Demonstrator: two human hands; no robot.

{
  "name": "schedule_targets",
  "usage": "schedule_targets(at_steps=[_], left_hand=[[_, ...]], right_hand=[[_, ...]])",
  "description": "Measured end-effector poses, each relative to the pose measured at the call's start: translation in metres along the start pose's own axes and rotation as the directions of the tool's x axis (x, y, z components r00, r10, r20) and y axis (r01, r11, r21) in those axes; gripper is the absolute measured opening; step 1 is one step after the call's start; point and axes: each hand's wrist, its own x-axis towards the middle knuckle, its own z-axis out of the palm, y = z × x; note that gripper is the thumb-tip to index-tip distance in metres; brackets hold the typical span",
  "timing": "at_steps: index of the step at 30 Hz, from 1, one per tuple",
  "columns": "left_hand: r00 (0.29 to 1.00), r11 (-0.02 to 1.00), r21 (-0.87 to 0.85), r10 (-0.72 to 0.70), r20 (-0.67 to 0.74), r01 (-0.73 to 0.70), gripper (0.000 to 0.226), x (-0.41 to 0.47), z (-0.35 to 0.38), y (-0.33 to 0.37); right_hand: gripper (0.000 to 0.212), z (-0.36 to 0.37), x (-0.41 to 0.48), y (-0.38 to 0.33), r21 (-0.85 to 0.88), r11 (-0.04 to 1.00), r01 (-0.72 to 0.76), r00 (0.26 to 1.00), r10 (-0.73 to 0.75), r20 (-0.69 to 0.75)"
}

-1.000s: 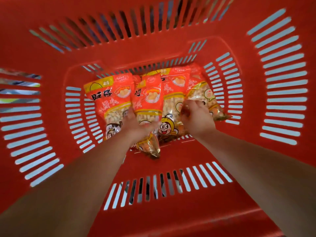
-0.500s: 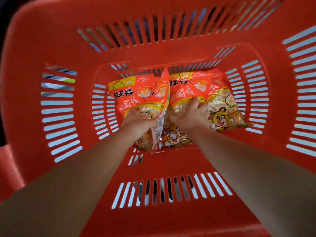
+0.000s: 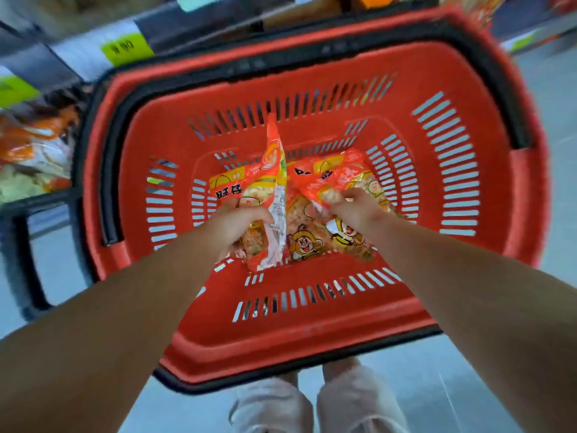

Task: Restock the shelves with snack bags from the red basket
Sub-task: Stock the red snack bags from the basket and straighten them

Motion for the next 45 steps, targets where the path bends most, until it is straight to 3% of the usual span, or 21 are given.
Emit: schedule_targets(at_steps=[4, 7, 9, 13, 17, 24, 27, 29, 33, 36, 38, 42, 45], left_hand=[[0.995, 0.995, -0.030, 0.099, -0.032, -0.100, 0.043, -0.088, -0.014, 0.046], [0.988, 0.986, -0.071, 0.151, 0.016, -0.149, 0.051, -0.158, -0.022, 0.065], [0.978, 0.974, -0.102, 0.205, 0.030, -0.201, 0.053, -0.202, -0.027, 0.073], [0.937, 0.919, -0.215, 0.346, 0.036, -0.331, 0.012, -0.298, -0.032, 0.090], [0.892, 0.823, -0.404, 0.451, 0.037, -0.399, 0.026, -0.391, -0.033, 0.109], [0.708, 0.558, -0.616, 0.706, 0.001, -0.556, 0.070, -0.547, -0.061, 0.128], [0.674, 0.490, -0.597, 0.729, -0.119, -0.635, 0.082, -0.606, -0.087, 0.135], [0.638, 0.473, -0.544, 0.753, -0.159, -0.693, 0.071, -0.644, -0.107, 0.136], [0.530, 0.440, -0.349, 0.818, -0.224, -0.827, 0.023, -0.702, -0.154, 0.131], [0.441, 0.394, -0.216, 0.862, -0.249, -0.893, 0.015, -0.727, -0.196, 0.128], [0.371, 0.332, -0.179, 0.887, -0.275, -0.926, 0.018, -0.741, -0.229, 0.126], [0.258, 0.251, -0.072, 0.876, -0.408, -0.965, 0.054, -0.774, -0.302, 0.124], [0.114, 0.169, 0.093, 0.899, -0.423, -0.981, 0.074, -0.800, -0.354, 0.126]], right_hand=[[0.044, -0.044, -0.087, -0.026, 0.253, 0.964, -0.083, 0.991, 0.053, 0.125], [0.013, -0.078, -0.163, -0.048, 0.470, 0.870, -0.153, 0.977, 0.062, 0.203], [0.021, -0.104, -0.209, -0.064, 0.549, 0.819, -0.166, 0.974, 0.050, 0.221], [0.027, -0.160, -0.292, -0.096, 0.735, 0.674, -0.068, 0.969, -0.130, 0.209], [0.027, -0.192, -0.374, -0.127, 0.845, 0.533, 0.030, 0.917, -0.351, 0.189], [0.047, -0.222, -0.525, -0.195, 0.846, 0.446, 0.291, 0.737, -0.668, 0.099], [0.039, -0.223, -0.589, -0.225, 0.782, 0.454, 0.428, 0.637, -0.765, 0.096], [0.037, -0.218, -0.627, -0.243, 0.717, 0.469, 0.516, 0.569, -0.813, 0.122], [0.052, -0.198, -0.689, -0.281, 0.613, 0.461, 0.641, 0.479, -0.865, 0.150], [0.045, -0.176, -0.725, -0.310, 0.542, 0.415, 0.731, 0.419, -0.900, 0.124], [0.028, -0.156, -0.745, -0.329, 0.474, 0.354, 0.807, 0.350, -0.931, 0.100], [0.037, -0.110, -0.781, -0.373, 0.437, 0.240, 0.867, 0.280, -0.959, -0.029], [0.043, -0.077, -0.812, -0.407, 0.383, 0.142, 0.913, 0.217, -0.963, -0.159]])
